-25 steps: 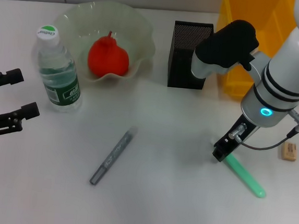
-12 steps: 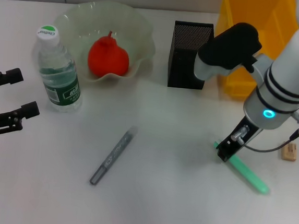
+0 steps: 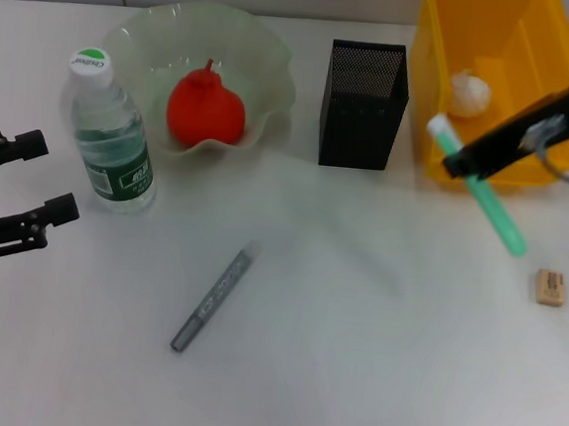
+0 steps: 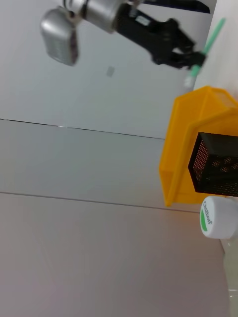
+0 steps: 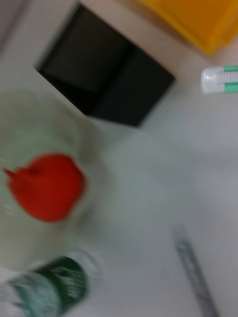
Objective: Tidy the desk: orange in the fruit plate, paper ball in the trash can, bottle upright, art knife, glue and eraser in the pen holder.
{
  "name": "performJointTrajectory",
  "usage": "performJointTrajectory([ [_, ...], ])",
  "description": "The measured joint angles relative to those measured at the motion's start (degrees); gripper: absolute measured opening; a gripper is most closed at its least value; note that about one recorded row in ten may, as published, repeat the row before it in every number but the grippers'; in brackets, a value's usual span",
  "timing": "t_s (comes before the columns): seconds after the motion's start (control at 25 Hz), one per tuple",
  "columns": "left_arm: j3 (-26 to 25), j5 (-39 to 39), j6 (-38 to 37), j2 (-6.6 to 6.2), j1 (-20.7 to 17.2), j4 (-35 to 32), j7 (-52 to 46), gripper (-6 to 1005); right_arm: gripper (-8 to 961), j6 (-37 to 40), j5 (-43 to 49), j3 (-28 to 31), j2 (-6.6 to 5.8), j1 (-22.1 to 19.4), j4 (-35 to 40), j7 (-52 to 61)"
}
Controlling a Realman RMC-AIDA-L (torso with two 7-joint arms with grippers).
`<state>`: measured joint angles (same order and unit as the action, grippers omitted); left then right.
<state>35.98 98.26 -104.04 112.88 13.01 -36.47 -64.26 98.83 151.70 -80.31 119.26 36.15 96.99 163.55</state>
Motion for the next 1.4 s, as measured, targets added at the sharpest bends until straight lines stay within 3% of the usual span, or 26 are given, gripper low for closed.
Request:
performJointTrajectory([
  [0.2, -0.4, 0.0, 0.3, 0.25, 0.0, 0.1, 0.1, 861, 169, -3.6, -0.2, 3.1, 0.06, -1.2, 2.3, -2.4],
  [0.36, -0.1, 0.0, 0.9, 0.61, 0.0, 0.2, 0.2, 861, 168, -15.0, -0.8, 0.2, 0.26, -2.3, -1.2, -4.6],
  [0.8, -0.3, 0.0, 2.2, 1.04, 0.1, 0.8, 0.3, 861, 169, -33.2, -3.9, -4.7, 0.33, -2.8, -4.8, -7.2],
  [1.04, -0.3, 0.0, 3.4, 1.32, 0.2, 0.9, 0.3, 861, 169, -44.8, -10.0, -6.0, 0.19, -3.2, -12.4, -13.8],
  [1.4, -0.5, 0.0, 4.1, 1.56, 0.3, 1.4, 0.3, 861, 170, -57.1, -11.4, -10.1, 0.11, -3.6, -20.0, -17.1],
])
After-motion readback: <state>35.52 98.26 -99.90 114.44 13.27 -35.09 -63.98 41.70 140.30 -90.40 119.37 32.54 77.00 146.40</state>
